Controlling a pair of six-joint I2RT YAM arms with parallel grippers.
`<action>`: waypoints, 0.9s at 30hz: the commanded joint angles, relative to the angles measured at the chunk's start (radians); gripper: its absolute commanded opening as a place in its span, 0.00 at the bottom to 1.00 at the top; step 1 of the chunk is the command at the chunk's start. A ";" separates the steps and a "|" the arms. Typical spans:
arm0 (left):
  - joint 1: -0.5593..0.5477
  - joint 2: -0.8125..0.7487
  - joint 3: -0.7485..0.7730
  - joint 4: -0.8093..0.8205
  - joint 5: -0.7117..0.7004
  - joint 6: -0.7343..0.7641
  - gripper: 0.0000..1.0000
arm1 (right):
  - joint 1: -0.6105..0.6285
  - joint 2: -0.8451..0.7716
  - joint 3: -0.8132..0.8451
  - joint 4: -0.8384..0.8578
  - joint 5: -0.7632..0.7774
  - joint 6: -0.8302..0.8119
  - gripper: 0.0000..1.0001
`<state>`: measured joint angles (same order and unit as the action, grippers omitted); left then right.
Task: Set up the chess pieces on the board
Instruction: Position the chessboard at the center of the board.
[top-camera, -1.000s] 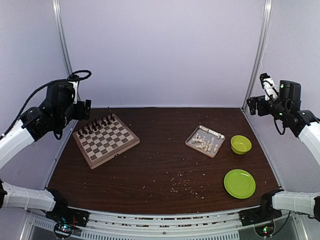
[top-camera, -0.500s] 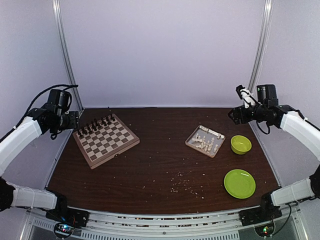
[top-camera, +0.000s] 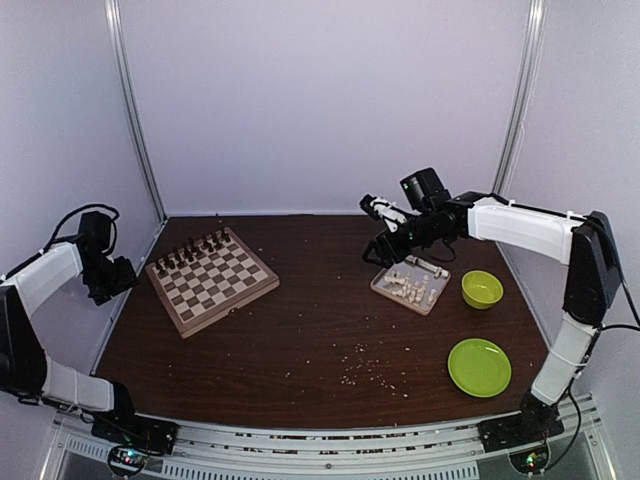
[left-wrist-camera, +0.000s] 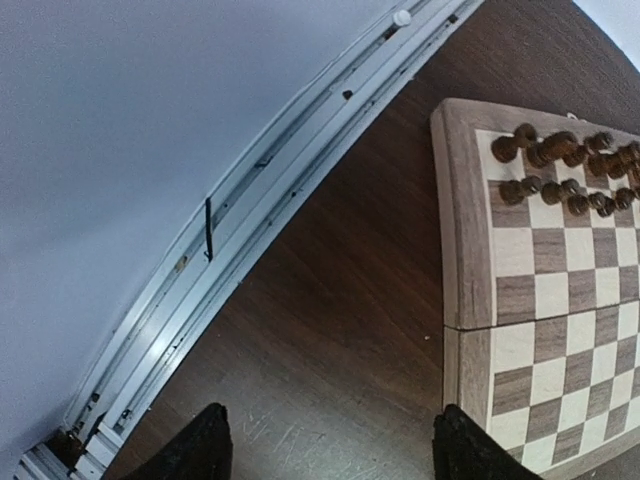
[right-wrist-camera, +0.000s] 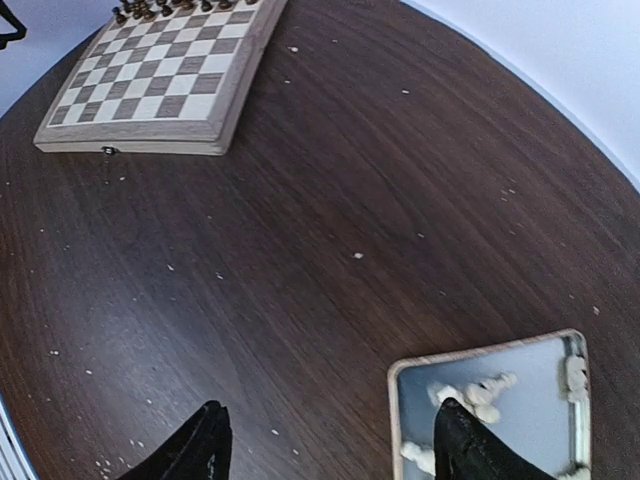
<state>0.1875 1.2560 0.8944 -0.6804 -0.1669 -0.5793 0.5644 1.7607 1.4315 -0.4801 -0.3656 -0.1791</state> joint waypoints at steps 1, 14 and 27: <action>0.090 0.080 0.017 0.123 0.146 -0.071 0.70 | 0.073 0.082 0.110 -0.069 -0.050 0.017 0.67; 0.142 0.490 0.322 0.217 0.199 -0.219 0.58 | 0.118 -0.149 -0.104 -0.092 -0.110 -0.064 0.65; 0.141 0.739 0.494 0.274 0.202 -0.298 0.58 | 0.118 -0.428 -0.377 0.050 -0.108 -0.151 0.70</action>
<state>0.3161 1.9514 1.3304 -0.4637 0.0372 -0.8413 0.6827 1.3525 1.0977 -0.4889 -0.4671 -0.2928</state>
